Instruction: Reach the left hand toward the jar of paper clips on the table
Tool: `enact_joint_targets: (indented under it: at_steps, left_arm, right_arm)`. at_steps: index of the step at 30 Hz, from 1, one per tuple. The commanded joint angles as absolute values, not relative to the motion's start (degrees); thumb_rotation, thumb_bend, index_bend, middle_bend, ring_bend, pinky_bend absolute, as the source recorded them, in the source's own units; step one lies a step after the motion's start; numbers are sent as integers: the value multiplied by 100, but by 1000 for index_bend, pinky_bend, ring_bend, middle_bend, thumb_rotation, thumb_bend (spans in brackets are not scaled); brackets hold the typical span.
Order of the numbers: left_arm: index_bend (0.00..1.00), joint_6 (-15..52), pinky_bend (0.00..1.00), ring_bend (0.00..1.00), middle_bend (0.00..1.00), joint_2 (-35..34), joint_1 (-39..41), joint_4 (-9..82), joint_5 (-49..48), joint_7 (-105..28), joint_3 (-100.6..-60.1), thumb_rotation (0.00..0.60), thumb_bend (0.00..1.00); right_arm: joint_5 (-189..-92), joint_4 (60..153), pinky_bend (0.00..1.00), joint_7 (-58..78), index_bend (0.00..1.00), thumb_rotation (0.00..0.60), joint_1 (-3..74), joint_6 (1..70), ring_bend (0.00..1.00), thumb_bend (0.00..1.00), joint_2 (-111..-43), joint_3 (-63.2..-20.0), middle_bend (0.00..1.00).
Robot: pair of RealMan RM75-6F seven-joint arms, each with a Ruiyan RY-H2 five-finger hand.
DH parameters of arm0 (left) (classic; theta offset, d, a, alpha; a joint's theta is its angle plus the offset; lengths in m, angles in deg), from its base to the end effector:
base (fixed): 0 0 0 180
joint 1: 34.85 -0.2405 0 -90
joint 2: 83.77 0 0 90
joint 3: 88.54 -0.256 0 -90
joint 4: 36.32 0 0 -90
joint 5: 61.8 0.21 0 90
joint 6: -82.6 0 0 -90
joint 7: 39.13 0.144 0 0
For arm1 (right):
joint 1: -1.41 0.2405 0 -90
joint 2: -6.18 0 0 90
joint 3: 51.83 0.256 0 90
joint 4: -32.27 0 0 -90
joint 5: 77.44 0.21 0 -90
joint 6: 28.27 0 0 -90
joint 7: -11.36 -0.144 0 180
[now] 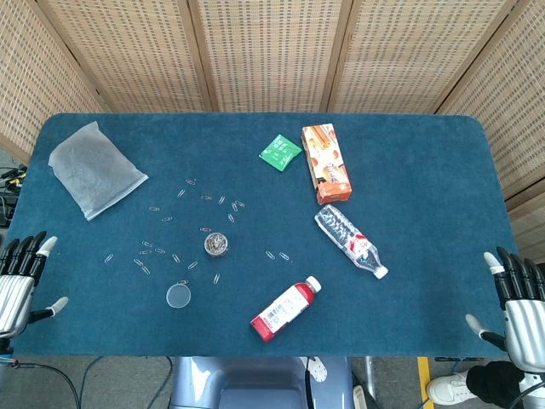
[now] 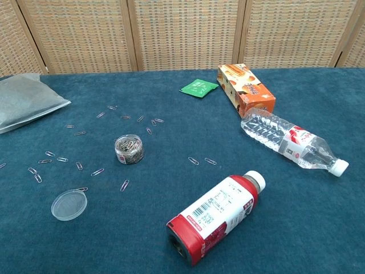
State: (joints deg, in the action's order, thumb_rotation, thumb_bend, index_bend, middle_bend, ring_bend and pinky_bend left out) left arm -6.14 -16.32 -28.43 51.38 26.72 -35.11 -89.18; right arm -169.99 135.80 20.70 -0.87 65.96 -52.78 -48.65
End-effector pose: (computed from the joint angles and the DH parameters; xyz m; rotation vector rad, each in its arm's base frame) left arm -0.3121 0.1775 0.1453 -1.4623 -0.7909 -0.8811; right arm -0.2749 -0.1431 0.1875 1.3320 -0.7666 0.9294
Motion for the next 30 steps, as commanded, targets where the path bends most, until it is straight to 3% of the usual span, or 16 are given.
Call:
enact_joint_targets:
  at_steps: [1, 8, 10, 16, 22, 30]
  left_arm:
    - [0, -563, 0, 0, 0, -1605, -2826, 5104, 2666, -3508, -8898, 600, 72]
    - [155, 94, 0, 0, 0, -1383, -2353, 4976, 2792, -3100, -8800, 600, 95]
    - [239, 716, 0, 0, 0, -1246, -1910, 4799, 3006, -3016, -8829, 600, 110]
    - [460, 1606, 0, 0, 0, -894, -1172, 4080, 3293, -2914, -8794, 600, 198]
    - [500, 2069, 0, 0, 0, -334, -746, 3239, 3341, -2688, -8799, 600, 304]
    - [506, 2187, 0, 0, 0, 21, -610, 2790, 3367, -2693, -8956, 600, 336]
  right_arm:
    - [-16998, 13588, 0, 2018, 0, 600, -94, 6619, 0, 0, -5277, -4858, 0]
    - [-16974, 13550, 0, 1939, 0, 600, -76, 6602, 0, 0, -5315, -4840, 0]
    - [-16953, 13550, 0, 1954, 0, 600, -48, 6563, 0, 0, -5326, -4824, 0]
    - [-16867, 13562, 0, 1985, 0, 600, -6, 6506, 0, 0, -5354, -4778, 0]
    - [-16773, 13547, 0, 1970, 0, 600, 18, 6464, 0, 0, -5358, -4745, 0]
    - [-16848, 13544, 0, 2010, 0, 600, 13, 6477, 0, 0, -5383, -4789, 0]
